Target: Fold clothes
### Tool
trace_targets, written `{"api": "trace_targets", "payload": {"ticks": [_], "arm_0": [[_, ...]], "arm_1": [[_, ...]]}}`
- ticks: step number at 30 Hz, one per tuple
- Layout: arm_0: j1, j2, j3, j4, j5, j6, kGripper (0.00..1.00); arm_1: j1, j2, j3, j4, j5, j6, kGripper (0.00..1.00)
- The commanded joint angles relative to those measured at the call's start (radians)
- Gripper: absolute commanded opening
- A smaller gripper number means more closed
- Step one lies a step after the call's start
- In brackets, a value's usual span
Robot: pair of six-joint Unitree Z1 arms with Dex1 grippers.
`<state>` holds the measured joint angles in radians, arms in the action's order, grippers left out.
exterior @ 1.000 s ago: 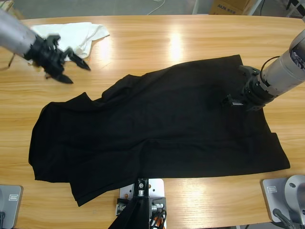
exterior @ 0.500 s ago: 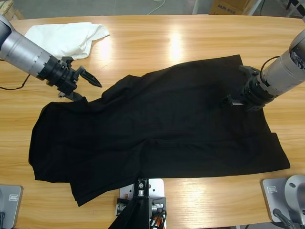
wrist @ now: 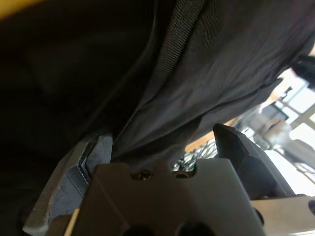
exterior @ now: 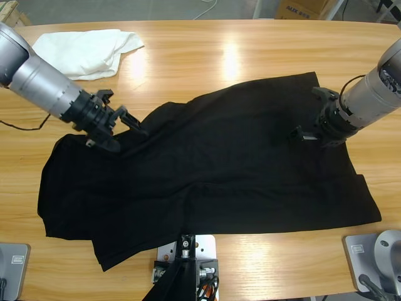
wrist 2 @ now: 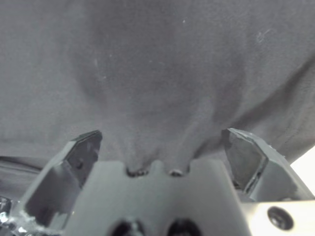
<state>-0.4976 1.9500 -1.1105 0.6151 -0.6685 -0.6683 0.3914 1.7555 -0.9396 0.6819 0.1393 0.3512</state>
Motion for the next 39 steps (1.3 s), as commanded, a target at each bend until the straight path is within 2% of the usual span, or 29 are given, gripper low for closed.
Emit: {"api": "trace_targets", "payload": {"ticks": [1, 6, 10, 11, 13, 16, 17, 19, 23, 26, 29, 31, 34, 36, 38, 39], "arm_0": [[-0.103, -0.059, 0.113, -0.045, -0.022, -0.012, 0.803], [-0.185, -0.117, 0.204, -0.115, -0.007, -0.065, 0.803], [-0.160, -0.328, 0.151, -0.116, 0.197, -0.083, 0.802], [-0.138, -0.336, 0.128, -0.113, 0.225, -0.056, 0.802], [-0.087, -0.265, 0.059, -0.090, 0.248, 0.140, 0.875], [-0.082, -0.090, -0.158, 0.076, 0.273, 0.441, 0.881], [-0.084, -0.049, -0.215, 0.136, 0.298, 0.492, 0.882], [-0.085, 0.023, -0.311, 0.259, 0.370, 0.590, 0.962], [-0.114, 0.079, -0.342, 0.341, 0.404, 0.707, 1.000], [-0.165, 0.094, -0.336, 0.336, 0.417, 0.718, 1.000], [-0.175, 0.121, -0.341, 0.318, 0.411, 0.710, 0.990], [-0.176, 0.136, -0.349, 0.314, 0.407, 0.711, 0.925], [-0.176, 0.154, -0.351, 0.308, 0.406, 0.711, 0.891], [-0.176, 0.157, -0.355, 0.300, 0.406, 0.707, 0.815], [-0.186, 0.158, -0.367, 0.301, 0.406, 0.704, 0.554], [-0.192, 0.161, -0.371, 0.302, 0.406, 0.704, 0.470]], "arm_1": [[0.020, 0.032, 0.027, -0.018, 0.014, 0.015, 1.000], [0.022, 0.035, 0.028, -0.023, 0.014, 0.017, 1.000], [0.023, 0.035, 0.030, -0.025, 0.014, 0.017, 1.000], [0.025, 0.034, 0.030, -0.025, 0.014, 0.017, 1.000], [0.029, 0.030, 0.032, -0.025, 0.014, 0.017, 1.000], [0.030, 0.025, 0.033, -0.024, 0.014, 0.017, 1.000], [0.030, 0.022, 0.033, -0.024, 0.014, 0.017, 1.000], [0.030, 0.023, 0.034, -0.024, 0.014, 0.017, 1.000], [0.030, 0.038, 0.035, -0.029, 0.014, 0.018, 1.000], [0.030, 0.045, 0.035, -0.033, 0.014, 0.019, 1.000], [0.030, 0.044, 0.035, -0.033, 0.014, 0.019, 1.000], [0.030, 0.041, 0.036, -0.033, 0.015, 0.019, 1.000], [0.030, 0.041, 0.037, -0.032, 0.014, 0.020, 0.998], [0.030, 0.041, 0.038, -0.032, 0.014, 0.022, 0.985], [0.030, 0.043, 0.038, -0.033, 0.015, 0.022, 0.977], [0.030, 0.044, 0.037, -0.033, 0.014, 0.022, 0.977]]}}
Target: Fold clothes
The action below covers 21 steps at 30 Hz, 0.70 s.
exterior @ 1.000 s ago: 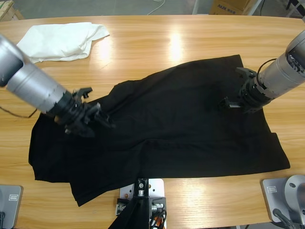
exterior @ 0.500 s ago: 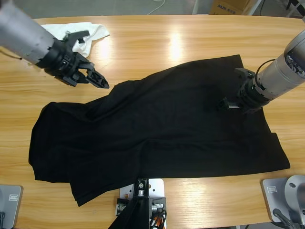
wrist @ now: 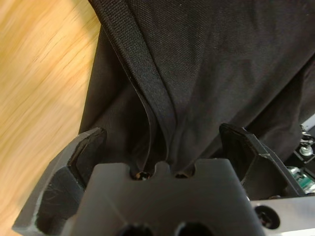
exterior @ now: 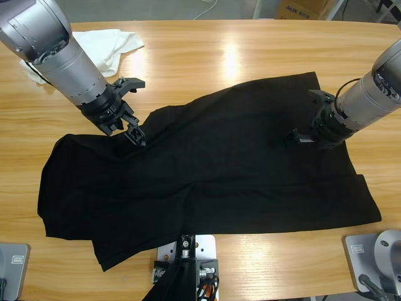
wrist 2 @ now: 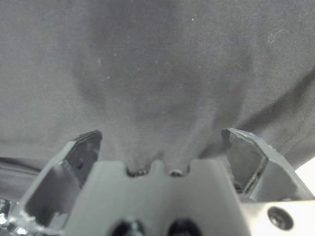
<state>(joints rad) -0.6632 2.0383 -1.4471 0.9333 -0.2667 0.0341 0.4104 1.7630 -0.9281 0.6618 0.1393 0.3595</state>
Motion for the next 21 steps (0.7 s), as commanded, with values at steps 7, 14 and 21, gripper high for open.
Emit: {"api": "trace_targets", "payload": {"ticks": [7, 14, 21], "arm_0": [[-0.054, 0.094, -0.040, -0.017, 0.008, -0.003, 0.361], [-0.059, 0.108, -0.026, -0.019, 0.028, -0.007, 0.389], [-0.057, 0.076, -0.036, -0.014, 0.092, -0.034, 0.000]], "arm_1": [[0.011, 0.034, 0.026, -0.012, 0.016, 0.015, 0.977], [0.011, 0.024, 0.029, -0.013, 0.016, 0.016, 0.977], [0.011, 0.026, 0.029, -0.013, 0.019, 0.016, 0.977]]}}
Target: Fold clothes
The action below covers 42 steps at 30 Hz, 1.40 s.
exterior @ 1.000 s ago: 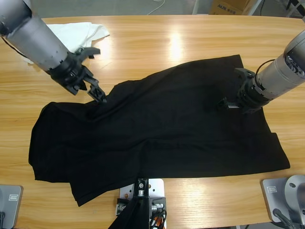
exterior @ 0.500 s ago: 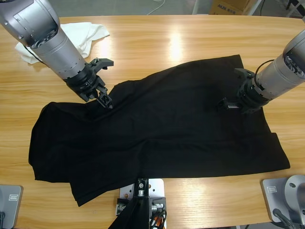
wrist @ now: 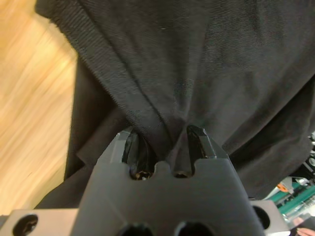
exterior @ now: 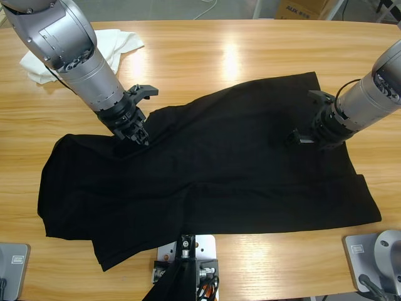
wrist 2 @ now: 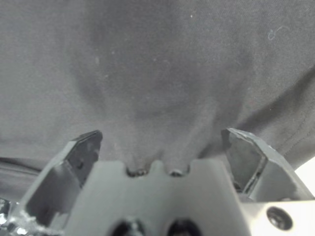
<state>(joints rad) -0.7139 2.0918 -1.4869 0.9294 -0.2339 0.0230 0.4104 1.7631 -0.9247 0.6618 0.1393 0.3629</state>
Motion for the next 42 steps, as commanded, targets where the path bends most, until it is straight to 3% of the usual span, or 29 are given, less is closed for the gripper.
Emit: {"api": "trace_targets", "payload": {"ticks": [1, 11, 17, 25, 31, 37, 42], "arm_0": [[-0.007, 0.023, 0.002, -0.010, 0.062, -0.023, 0.000], [0.001, 0.000, -0.003, -0.011, 0.053, -0.029, 0.000], [0.056, -0.047, -0.131, 0.012, 0.142, -0.017, 0.000], [0.056, 0.021, -0.252, 0.095, 0.274, 0.030, 0.000], [0.060, 0.120, -0.499, 0.166, 0.398, 0.146, 0.000], [0.091, 0.274, -0.767, 0.287, 0.409, 0.293, 0.000], [0.166, 0.295, -0.791, 0.314, 0.409, 0.315, 0.000]], "arm_1": [[0.011, 0.026, 0.026, -0.013, 0.020, 0.013, 0.977], [0.011, 0.014, 0.026, -0.013, 0.016, 0.013, 0.977], [0.011, 0.009, 0.025, -0.014, 0.008, 0.013, 0.977], [0.011, 0.027, 0.026, -0.021, 0.009, 0.013, 0.977], [0.011, 0.034, 0.026, -0.023, 0.009, 0.013, 0.977], [0.011, 0.053, 0.026, -0.032, 0.009, 0.013, 0.977], [-0.003, 0.030, 0.021, -0.047, 0.008, 0.013, 0.981]]}}
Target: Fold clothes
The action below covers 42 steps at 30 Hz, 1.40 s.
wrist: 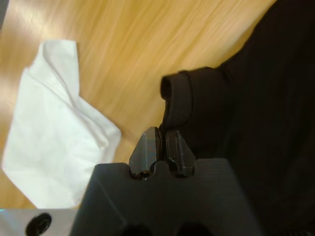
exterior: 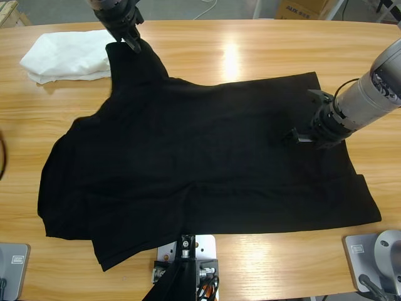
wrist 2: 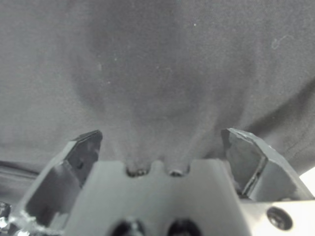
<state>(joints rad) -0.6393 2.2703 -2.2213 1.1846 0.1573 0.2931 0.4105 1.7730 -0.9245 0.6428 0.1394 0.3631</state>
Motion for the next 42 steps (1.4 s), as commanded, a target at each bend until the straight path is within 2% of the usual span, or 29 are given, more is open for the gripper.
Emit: {"api": "trace_targets", "payload": {"ticks": [1, 4, 6, 8, 11, 12, 13, 14, 18, 22, 32, 39, 42], "arm_0": [[0.097, 0.118, -0.055, 0.065, 0.017, 0.044, 0.000], [0.100, 0.133, -0.052, 0.075, 0.016, 0.043, 0.000], [0.090, 0.145, -0.055, 0.075, 0.015, 0.043, 0.000], [0.079, 0.152, -0.059, 0.076, 0.015, 0.043, 0.000], [0.071, 0.155, -0.058, 0.089, 0.012, 0.041, 0.000], [0.069, 0.156, -0.057, 0.094, 0.011, 0.040, 0.000], [0.068, 0.157, -0.057, 0.100, 0.011, 0.039, 0.000], [0.067, 0.158, -0.056, 0.103, 0.011, 0.038, 0.000], [0.065, 0.159, -0.057, 0.109, 0.010, 0.037, 0.000], [0.066, 0.164, -0.057, 0.110, 0.005, 0.035, 0.000], [0.063, 0.172, -0.058, 0.119, -0.001, 0.032, 0.000], [0.059, 0.176, -0.061, 0.123, -0.001, 0.031, 0.000], [0.059, 0.175, -0.061, 0.134, -0.001, 0.031, 0.000]], "arm_1": [[-0.026, -0.004, 0.012, -0.027, 0.009, 0.012, 0.982], [-0.156, -0.108, -0.044, -0.022, 0.011, -0.028, 0.990], [-0.256, -0.103, -0.128, -0.017, 0.024, -0.072, 0.998], [-0.343, -0.026, -0.218, -0.002, 0.098, -0.135, 0.996], [-0.404, 0.101, -0.340, -0.005, 0.197, -0.226, 0.989], [-0.443, 0.158, -0.384, -0.009, 0.278, -0.248, 0.971], [-0.476, 0.205, -0.418, -0.011, 0.354, -0.260, 0.886], [-0.511, 0.253, -0.458, -0.010, 0.395, -0.264, 0.848], [-0.607, 0.361, -0.533, -0.011, 0.483, -0.291, 0.850], [-0.637, 0.441, -0.546, -0.012, 0.509, -0.311, 0.918], [-0.641, 0.535, -0.545, -0.022, 0.541, -0.369, 0.913], [-0.641, 0.553, -0.539, -0.014, 0.601, -0.421, 0.728], [-0.641, 0.557, -0.546, -0.014, 0.611, -0.425, 0.724]]}}
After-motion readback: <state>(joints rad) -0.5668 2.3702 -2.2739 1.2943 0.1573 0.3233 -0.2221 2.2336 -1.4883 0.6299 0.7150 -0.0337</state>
